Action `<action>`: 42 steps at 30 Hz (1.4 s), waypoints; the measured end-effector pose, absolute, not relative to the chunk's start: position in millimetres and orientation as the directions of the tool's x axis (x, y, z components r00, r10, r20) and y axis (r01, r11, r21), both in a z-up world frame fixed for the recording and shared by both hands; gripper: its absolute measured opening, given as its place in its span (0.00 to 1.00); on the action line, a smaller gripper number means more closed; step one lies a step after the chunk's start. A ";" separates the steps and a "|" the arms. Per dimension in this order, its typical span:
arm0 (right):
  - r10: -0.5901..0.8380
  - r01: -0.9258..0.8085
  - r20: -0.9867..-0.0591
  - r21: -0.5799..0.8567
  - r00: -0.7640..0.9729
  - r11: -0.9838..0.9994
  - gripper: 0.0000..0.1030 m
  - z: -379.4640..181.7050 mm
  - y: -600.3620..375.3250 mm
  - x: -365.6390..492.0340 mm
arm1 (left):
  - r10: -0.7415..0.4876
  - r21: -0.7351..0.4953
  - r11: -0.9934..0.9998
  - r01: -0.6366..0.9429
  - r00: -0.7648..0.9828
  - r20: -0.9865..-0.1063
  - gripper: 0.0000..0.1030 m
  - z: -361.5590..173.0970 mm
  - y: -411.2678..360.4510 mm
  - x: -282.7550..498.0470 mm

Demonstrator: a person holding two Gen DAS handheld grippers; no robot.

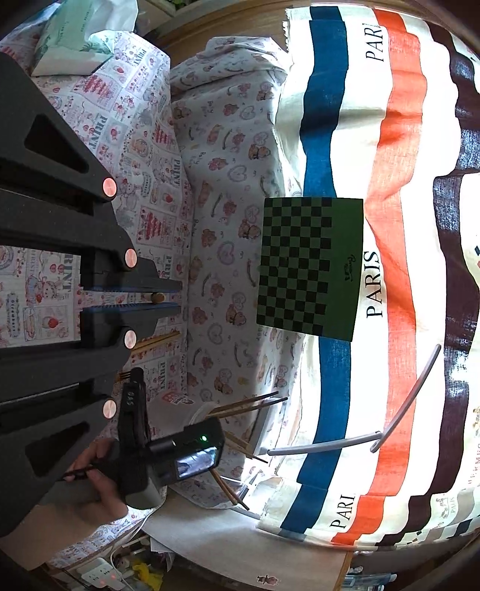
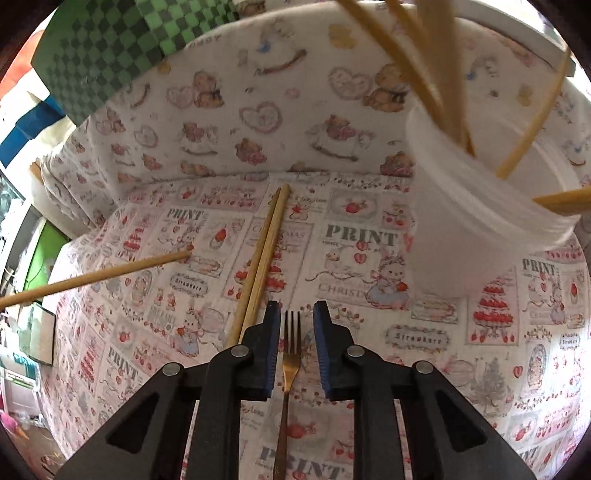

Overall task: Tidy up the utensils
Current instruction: 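Close the left tool on a wooden stick while the right tool approaches the pile, then close the right tool on a stick while the left tool lifts its stick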

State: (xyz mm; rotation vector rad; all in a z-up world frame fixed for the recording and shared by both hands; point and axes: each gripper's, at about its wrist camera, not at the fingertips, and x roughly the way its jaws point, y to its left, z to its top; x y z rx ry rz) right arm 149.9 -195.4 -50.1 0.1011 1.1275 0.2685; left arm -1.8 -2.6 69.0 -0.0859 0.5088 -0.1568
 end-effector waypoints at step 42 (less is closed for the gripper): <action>0.178 -0.181 -0.441 0.035 0.880 0.983 0.02 131.9 -248.6 18.8 | -0.246 -0.114 0.969 0.219 0.880 -0.406 0.04 120.2 -42.0 14.2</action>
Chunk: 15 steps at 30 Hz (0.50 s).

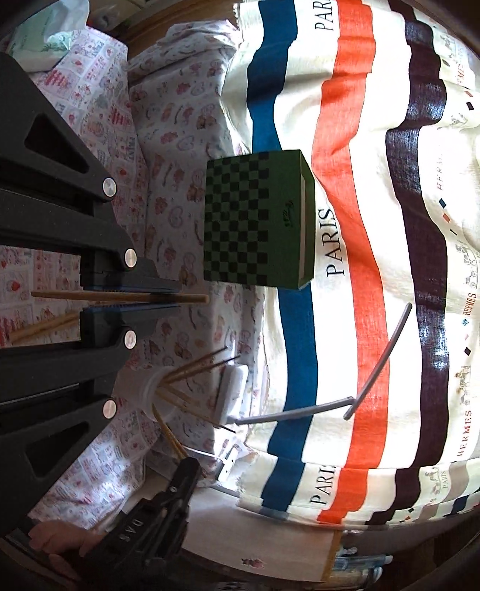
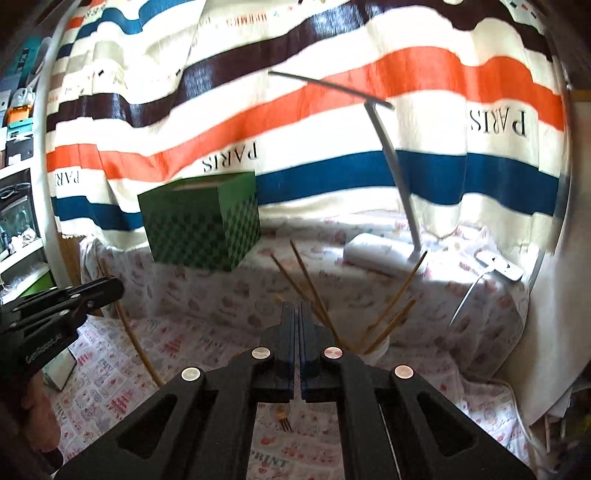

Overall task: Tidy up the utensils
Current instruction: 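Close the right tool on a stick while the left tool lifts its stick, then lift both held sticks upright and carry them over the plastic cup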

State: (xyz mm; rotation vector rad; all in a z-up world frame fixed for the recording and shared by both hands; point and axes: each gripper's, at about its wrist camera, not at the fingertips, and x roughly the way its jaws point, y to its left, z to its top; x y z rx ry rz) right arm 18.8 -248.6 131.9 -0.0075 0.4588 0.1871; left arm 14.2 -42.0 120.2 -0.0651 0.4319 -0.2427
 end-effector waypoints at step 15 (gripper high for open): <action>0.162 -0.078 -0.581 0.167 0.798 0.983 0.03 58.5 -291.8 45.7 | -0.317 -0.143 0.948 0.285 0.886 -0.338 0.04 158.9 -90.6 38.5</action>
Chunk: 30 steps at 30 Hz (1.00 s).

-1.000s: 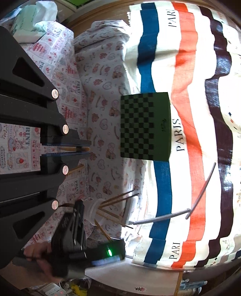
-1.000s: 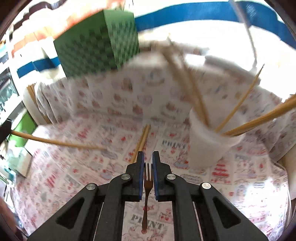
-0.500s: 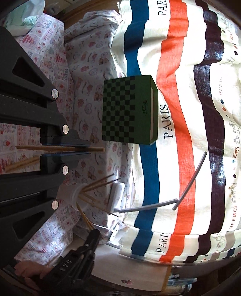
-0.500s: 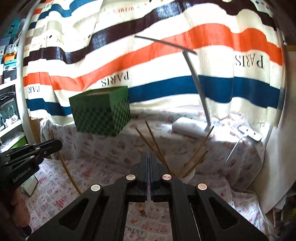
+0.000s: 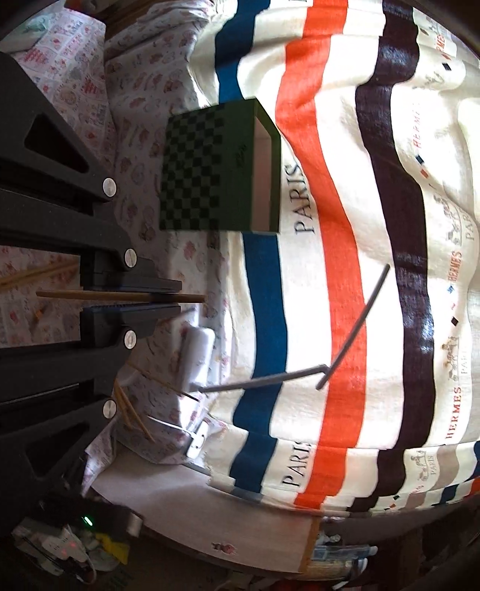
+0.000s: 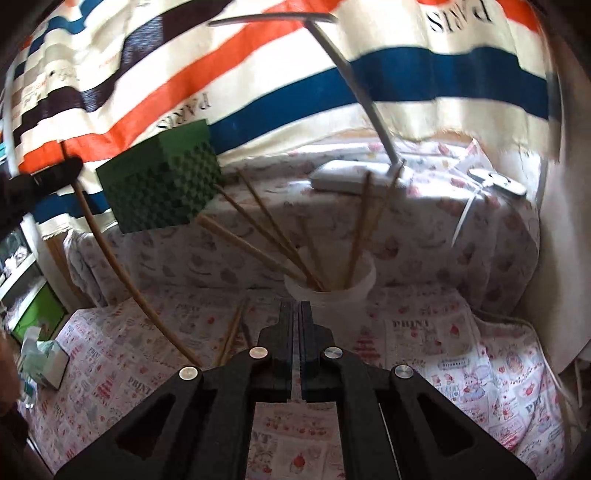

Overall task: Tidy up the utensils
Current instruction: 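Lift both held sticks upright and carry them over the plastic cup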

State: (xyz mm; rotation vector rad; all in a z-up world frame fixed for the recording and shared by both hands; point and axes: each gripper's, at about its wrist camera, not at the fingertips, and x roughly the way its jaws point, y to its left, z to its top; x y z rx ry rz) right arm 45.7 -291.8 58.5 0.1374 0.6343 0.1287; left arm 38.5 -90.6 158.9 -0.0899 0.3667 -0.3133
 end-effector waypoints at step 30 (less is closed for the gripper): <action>0.146 0.024 -0.696 0.228 0.703 0.973 0.06 6.5 -327.9 72.0 | -0.372 -0.193 0.926 0.324 0.868 -0.327 0.04 139.8 -181.8 127.6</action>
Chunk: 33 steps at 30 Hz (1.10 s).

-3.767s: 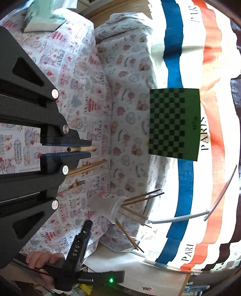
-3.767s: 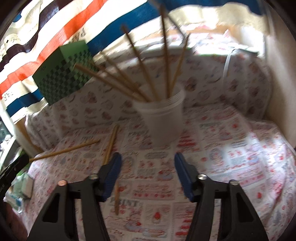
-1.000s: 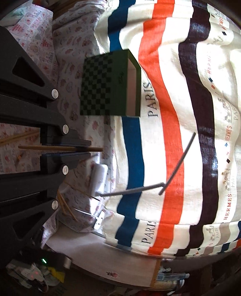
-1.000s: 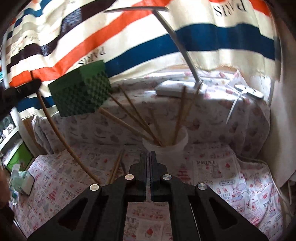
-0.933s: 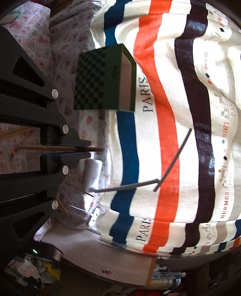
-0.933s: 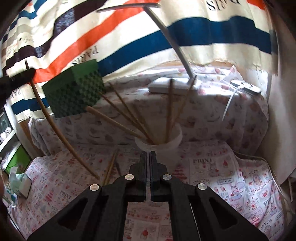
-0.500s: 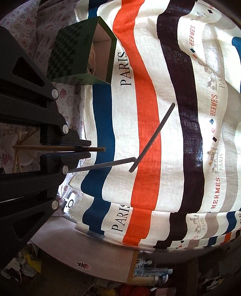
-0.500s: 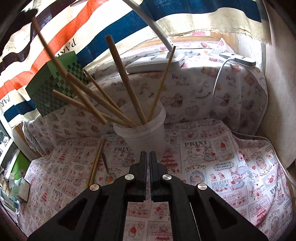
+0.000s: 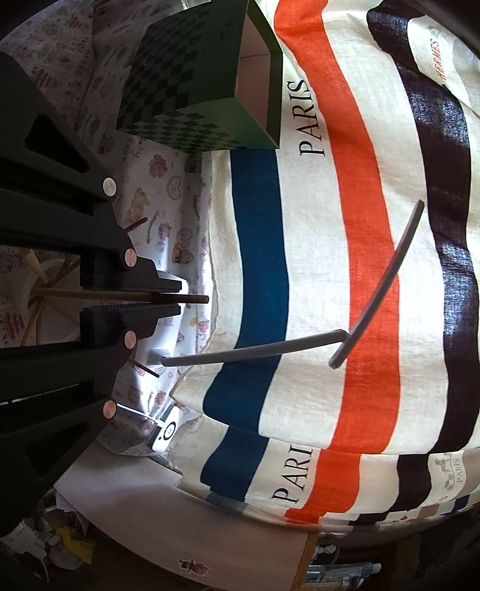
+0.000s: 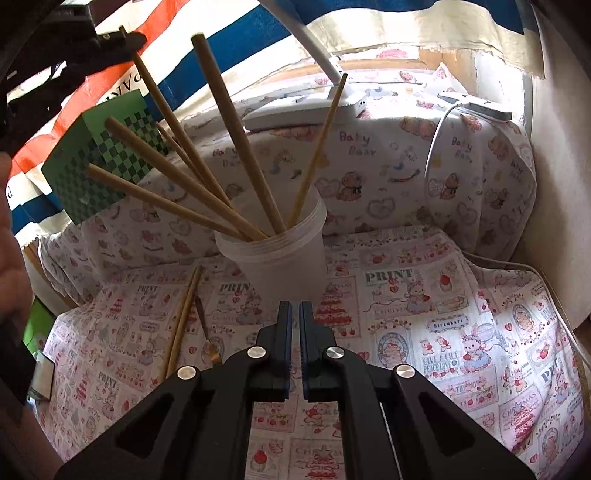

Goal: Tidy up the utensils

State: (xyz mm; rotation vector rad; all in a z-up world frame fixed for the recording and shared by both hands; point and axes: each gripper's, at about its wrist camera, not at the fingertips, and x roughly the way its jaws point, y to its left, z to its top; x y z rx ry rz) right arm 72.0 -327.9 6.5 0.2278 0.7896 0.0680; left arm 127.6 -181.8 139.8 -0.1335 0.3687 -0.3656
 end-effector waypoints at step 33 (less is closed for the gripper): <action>0.484 0.024 -0.756 0.549 0.440 0.836 0.19 -67.1 -290.4 88.5 | -0.061 -0.041 0.998 0.051 0.955 -0.292 0.95 93.0 -49.6 30.6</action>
